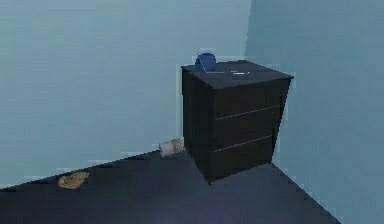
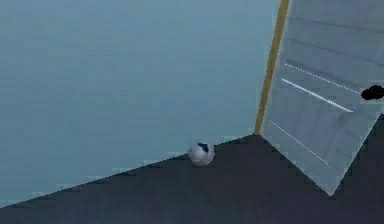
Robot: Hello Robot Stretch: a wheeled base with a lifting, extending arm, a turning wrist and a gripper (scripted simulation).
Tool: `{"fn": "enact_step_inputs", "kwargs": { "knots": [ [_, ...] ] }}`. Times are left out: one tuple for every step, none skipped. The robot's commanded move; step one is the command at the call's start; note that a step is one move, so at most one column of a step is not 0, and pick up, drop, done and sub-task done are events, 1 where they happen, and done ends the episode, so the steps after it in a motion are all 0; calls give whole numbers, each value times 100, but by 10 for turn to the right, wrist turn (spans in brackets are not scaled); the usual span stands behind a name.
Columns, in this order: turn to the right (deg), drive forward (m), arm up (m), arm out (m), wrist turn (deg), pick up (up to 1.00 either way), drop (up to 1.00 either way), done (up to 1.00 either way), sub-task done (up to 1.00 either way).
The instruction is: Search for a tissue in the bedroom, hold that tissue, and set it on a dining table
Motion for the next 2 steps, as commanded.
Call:
{"fn": "enact_step_inputs", "kwargs": {
  "knots": [
    [0, 10, 0, 0, 0, 0, 0, 0, 0],
    [-450, 0, 0, 0, 0, 0, 0, 0, 0]
  ]
}}
